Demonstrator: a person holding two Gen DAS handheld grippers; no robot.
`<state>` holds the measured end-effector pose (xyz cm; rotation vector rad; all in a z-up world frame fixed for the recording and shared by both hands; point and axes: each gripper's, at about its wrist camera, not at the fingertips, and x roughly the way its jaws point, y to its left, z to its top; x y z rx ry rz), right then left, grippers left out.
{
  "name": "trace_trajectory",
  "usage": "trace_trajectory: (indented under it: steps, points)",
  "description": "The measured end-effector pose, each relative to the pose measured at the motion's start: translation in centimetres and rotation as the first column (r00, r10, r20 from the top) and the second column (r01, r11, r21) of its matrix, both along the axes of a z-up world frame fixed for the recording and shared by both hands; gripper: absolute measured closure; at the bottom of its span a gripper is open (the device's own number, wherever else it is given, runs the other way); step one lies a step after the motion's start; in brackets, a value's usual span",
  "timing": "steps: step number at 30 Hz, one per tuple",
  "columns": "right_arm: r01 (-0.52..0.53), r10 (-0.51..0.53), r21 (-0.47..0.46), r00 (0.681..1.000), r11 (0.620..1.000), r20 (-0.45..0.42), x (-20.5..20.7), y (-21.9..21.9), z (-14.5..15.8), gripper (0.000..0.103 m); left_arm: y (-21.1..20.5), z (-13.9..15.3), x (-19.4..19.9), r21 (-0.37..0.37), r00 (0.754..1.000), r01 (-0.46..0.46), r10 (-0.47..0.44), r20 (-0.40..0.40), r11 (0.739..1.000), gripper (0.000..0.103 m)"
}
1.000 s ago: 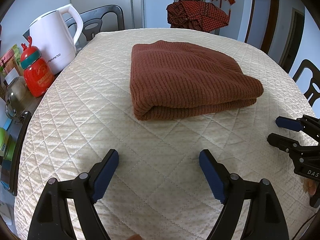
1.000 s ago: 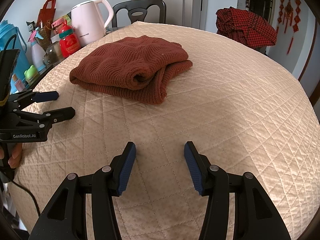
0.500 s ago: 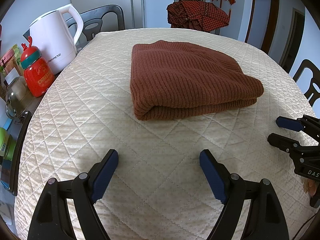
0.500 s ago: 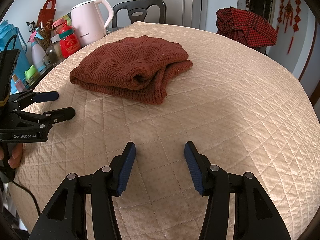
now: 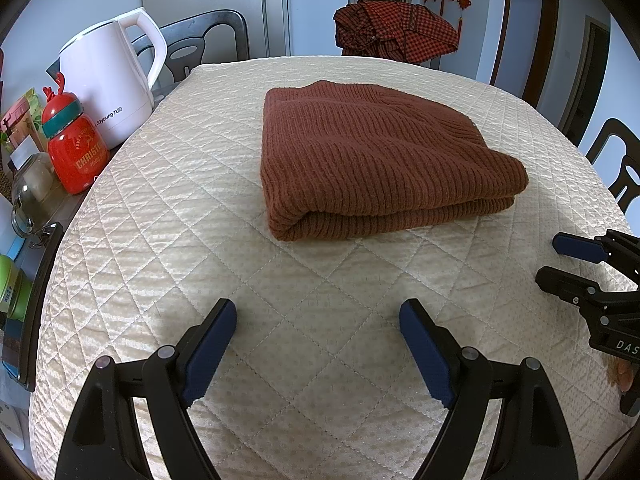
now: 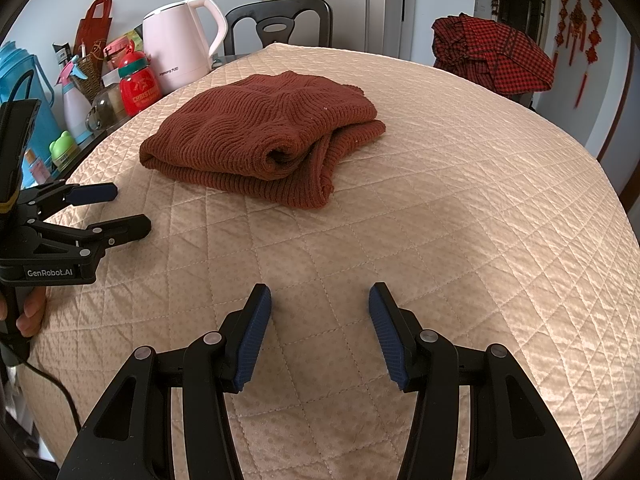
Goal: Fold small clothes
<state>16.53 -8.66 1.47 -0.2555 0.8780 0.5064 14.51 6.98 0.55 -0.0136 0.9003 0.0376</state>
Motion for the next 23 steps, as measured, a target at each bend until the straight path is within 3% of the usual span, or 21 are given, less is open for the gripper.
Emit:
trace_trajectory:
  steps: [23]
  points:
    - [-0.005,0.005,0.012,1.0,1.0,-0.007,0.0,0.4,0.0,0.048,1.1,-0.2,0.3,0.0,1.0,-0.021,0.021,-0.012,1.0,0.01]
